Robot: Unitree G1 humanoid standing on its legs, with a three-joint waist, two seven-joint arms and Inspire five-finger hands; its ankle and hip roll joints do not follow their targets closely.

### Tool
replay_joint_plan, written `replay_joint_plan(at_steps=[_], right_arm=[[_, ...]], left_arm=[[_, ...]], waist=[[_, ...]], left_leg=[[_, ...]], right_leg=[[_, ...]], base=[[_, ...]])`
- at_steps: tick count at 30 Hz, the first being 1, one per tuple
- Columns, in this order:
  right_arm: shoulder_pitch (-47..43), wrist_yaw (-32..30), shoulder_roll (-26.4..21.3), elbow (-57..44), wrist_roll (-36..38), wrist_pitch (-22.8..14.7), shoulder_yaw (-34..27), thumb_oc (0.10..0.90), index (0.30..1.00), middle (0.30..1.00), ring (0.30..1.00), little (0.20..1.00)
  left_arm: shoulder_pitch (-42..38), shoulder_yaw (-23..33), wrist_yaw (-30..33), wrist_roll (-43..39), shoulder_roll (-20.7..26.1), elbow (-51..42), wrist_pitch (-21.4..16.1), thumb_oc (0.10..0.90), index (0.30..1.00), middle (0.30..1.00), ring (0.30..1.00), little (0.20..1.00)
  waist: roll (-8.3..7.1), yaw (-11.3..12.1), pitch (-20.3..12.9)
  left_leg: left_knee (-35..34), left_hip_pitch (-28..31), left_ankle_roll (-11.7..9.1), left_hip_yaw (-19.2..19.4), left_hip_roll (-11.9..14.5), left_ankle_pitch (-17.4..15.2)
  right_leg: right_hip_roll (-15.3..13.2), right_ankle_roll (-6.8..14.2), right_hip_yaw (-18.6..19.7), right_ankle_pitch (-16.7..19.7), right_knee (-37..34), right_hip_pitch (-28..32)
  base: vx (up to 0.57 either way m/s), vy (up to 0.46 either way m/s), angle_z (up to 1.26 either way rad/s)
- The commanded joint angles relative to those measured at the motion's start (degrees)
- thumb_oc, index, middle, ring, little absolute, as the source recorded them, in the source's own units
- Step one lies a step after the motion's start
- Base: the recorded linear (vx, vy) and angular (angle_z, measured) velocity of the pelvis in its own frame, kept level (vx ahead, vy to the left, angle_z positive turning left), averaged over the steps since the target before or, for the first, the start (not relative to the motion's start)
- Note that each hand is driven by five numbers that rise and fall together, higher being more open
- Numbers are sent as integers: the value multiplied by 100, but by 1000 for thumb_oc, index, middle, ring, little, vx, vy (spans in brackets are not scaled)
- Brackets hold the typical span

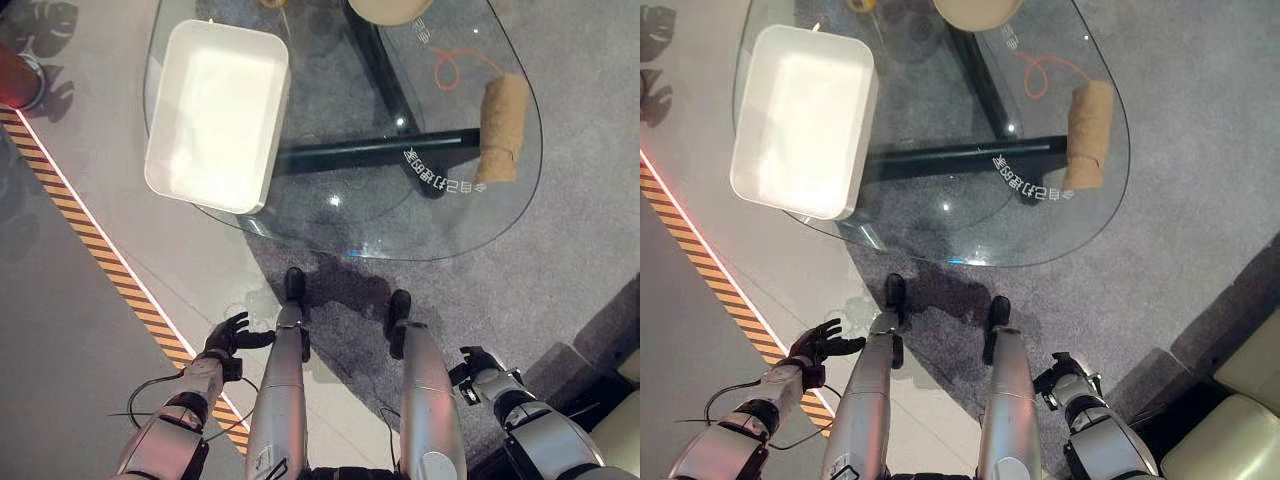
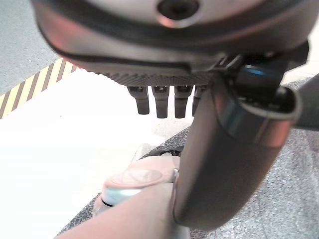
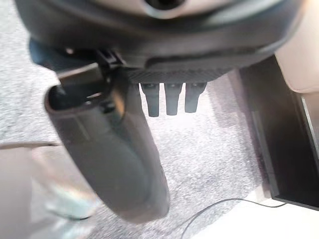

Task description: Wipe the table with a cloth and put it in the basket.

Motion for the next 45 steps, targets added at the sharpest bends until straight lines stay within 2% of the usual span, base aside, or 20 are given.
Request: replay_joint_plan(at_steps=[1,9,27,31,36,39,41,45], right_arm=[[590,-313,-327,-57,-29,207,-55,800,900,900,900,900],[694,-335,-371,-9,57,25,-152,800,900,900,900,900],[681,-470,-390,56,219,-132,-118,800,900,900,900,900],[603,-606,-404,101,501,-126,-161,800,900,900,900,900],[544,-861,-469,161,851,-301,-365,800,900,900,900,900],[348,-1118,-822,213,1566,-634,-802,800,900,900,900,900],[323,-1192,-892,204,1730,-716,-894,800,900,900,900,900],[106,-1439,-1362,93,2137,-1023,-1383,800,900,900,900,900]], left_arm=[[452,-52,110,-12,-123,-109,-20,800,900,900,900,900],[506,-120,49,10,-120,-144,-72,800,900,900,900,900],[504,-167,70,-9,-132,-47,-168,800,900,900,900,900],[468,-183,74,-11,-128,-33,-136,800,900,900,900,900],[463,-182,24,14,-94,-1,-107,800,900,900,900,900],[443,-183,-72,105,39,34,-72,800,900,900,900,900],[445,-186,-79,135,59,27,-57,800,900,900,900,900],[479,-208,-84,194,204,-44,31,800,900,900,900,900]], waist=[[-39,-9,-93],[-23,-5,-93],[-35,10,-93],[-30,7,-93],[-32,4,-93],[-57,52,-93],[-63,61,-93],[-114,108,-93]], left_leg=[[1480,-423,369,-79,-18,-906],[1781,-647,390,-89,-63,-991],[1685,-581,299,-38,-67,-915],[1693,-599,286,-20,-65,-923],[1739,-590,273,-6,-58,-953],[1832,-599,287,-5,-42,-1009],[1857,-599,289,-9,-41,-1025],[1960,-614,318,-44,-19,-1097]], right_leg=[[-26,14,375,769,-393,-221],[-32,-33,347,723,-154,-399],[-94,-56,244,770,-382,-217],[-108,-65,227,769,-416,-216],[-127,-68,220,771,-433,-175],[-147,-64,189,771,-375,-167],[-145,-60,185,769,-354,-165],[-136,-36,149,767,-269,-164]], base=[[27,-25,-8],[16,-9,-1],[0,0,0],[0,0,0],[22,-15,0],[55,-69,0],[43,-53,3],[43,-58,8]])
